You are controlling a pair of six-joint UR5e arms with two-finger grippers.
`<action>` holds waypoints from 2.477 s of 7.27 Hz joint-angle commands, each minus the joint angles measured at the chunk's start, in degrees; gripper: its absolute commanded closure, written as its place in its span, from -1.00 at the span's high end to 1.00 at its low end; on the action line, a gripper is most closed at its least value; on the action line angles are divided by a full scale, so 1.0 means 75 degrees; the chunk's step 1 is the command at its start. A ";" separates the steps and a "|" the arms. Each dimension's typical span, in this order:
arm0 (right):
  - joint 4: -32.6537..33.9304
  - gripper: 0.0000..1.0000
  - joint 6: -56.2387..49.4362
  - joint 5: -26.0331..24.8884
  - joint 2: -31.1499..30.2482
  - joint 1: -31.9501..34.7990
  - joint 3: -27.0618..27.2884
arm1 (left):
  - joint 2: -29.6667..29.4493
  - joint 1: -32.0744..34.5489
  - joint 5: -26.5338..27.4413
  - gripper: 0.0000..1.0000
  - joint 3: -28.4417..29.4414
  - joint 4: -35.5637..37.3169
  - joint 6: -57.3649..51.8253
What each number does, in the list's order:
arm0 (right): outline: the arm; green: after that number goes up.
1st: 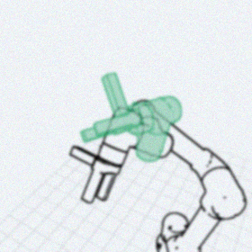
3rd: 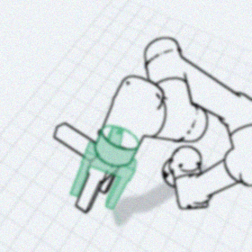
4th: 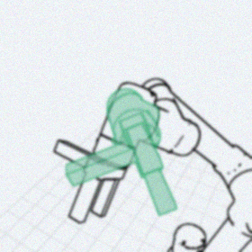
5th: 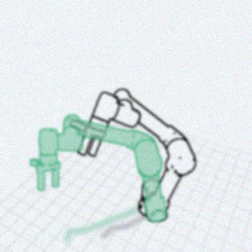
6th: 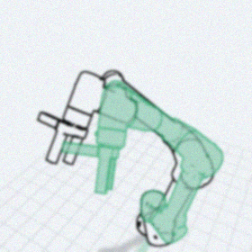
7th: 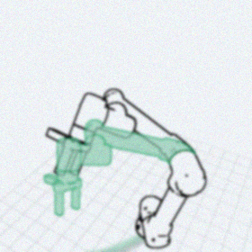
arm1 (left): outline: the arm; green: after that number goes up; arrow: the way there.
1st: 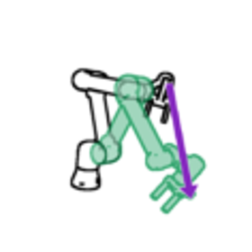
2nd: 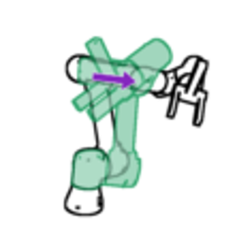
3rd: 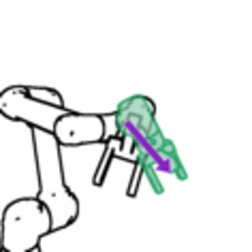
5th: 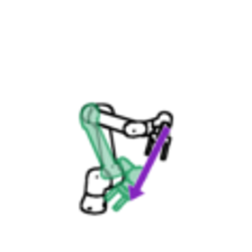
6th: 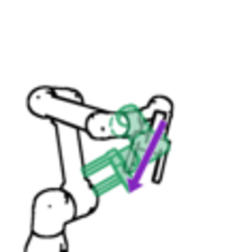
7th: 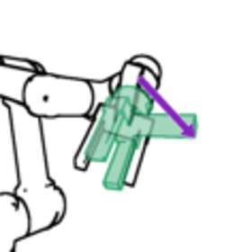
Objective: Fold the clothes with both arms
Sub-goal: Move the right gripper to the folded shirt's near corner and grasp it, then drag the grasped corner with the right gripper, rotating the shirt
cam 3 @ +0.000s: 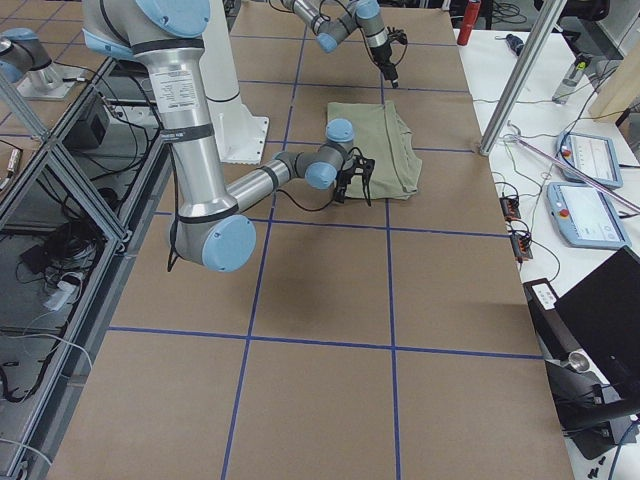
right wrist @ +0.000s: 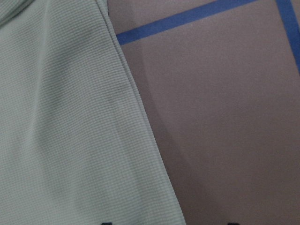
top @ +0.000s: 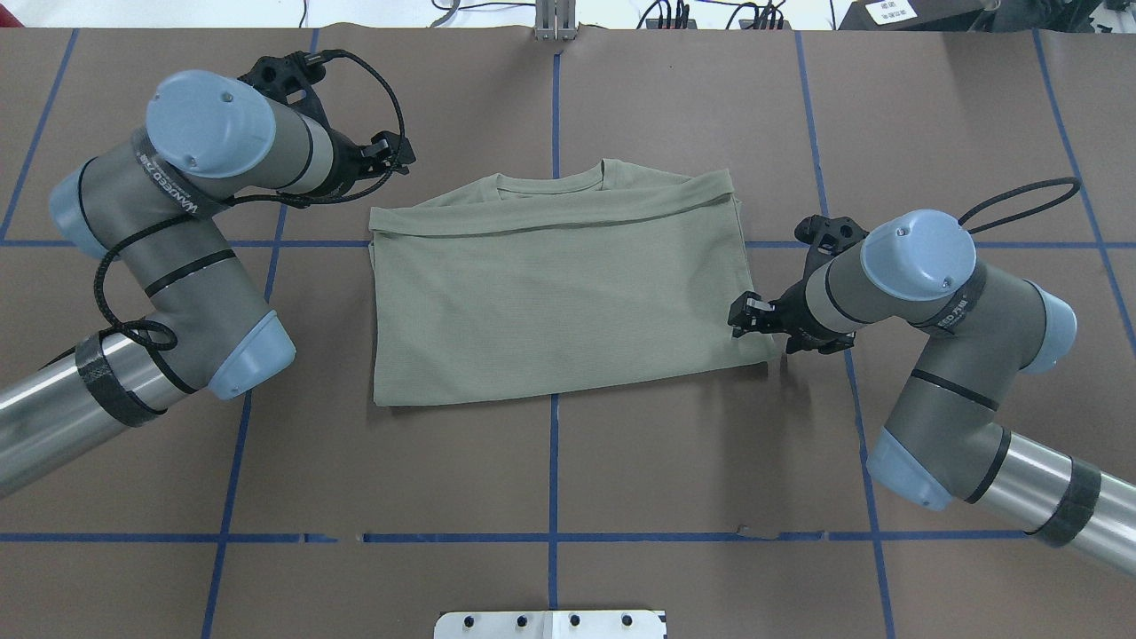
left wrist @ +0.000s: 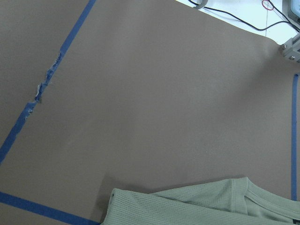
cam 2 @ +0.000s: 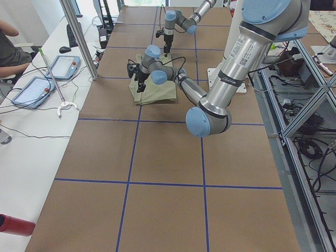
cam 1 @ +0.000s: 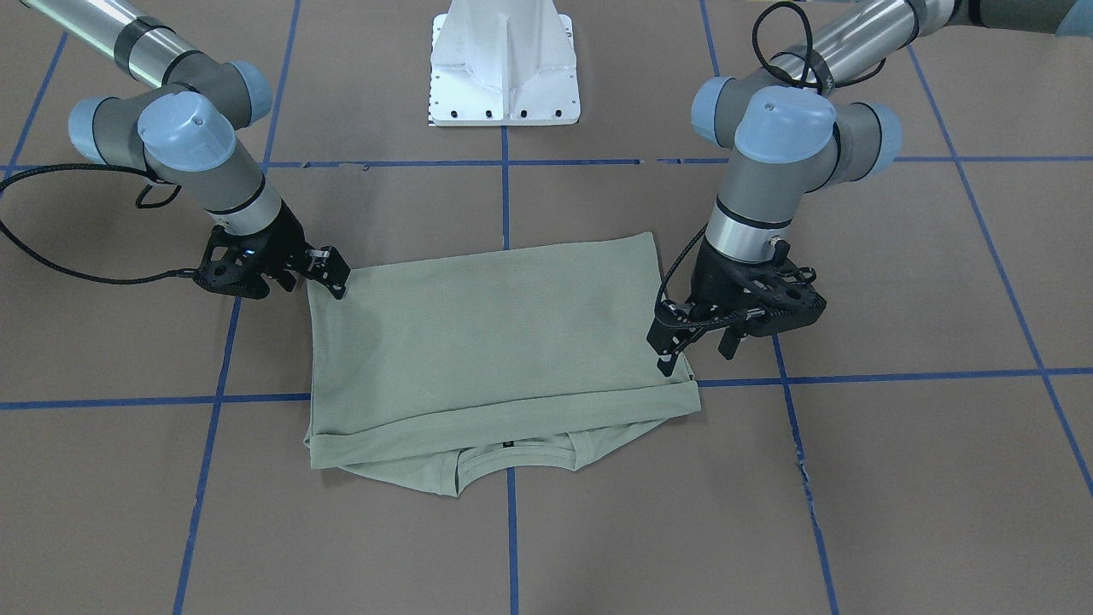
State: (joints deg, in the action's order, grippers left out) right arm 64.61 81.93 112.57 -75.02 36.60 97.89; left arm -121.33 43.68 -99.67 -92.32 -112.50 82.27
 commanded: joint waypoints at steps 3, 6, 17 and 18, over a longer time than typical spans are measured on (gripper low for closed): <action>-0.0002 -1.00 -0.0072 0.0014 0.0019 -0.0005 -0.0009 | -0.0007 0.0000 0.0000 0.98 -0.0019 0.0000 0.0000; -0.0002 -1.00 -0.0096 0.0131 -0.0202 0.0076 0.0305 | -0.0042 -0.0011 0.0000 0.97 -0.0031 0.0000 0.0000; 0.0022 0.98 0.0033 0.1479 -0.4552 -0.3216 0.3788 | 0.0005 -0.0093 0.0211 0.97 -0.0557 0.0444 0.0117; 0.0010 1.00 0.0033 0.1467 -0.4540 -0.3205 0.3799 | 0.0005 -0.0140 0.0188 0.97 -0.0651 0.0468 0.0117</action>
State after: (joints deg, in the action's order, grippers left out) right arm 64.75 82.17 123.44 -108.99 13.16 126.31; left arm -121.26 42.92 -98.19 -96.26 -109.64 83.14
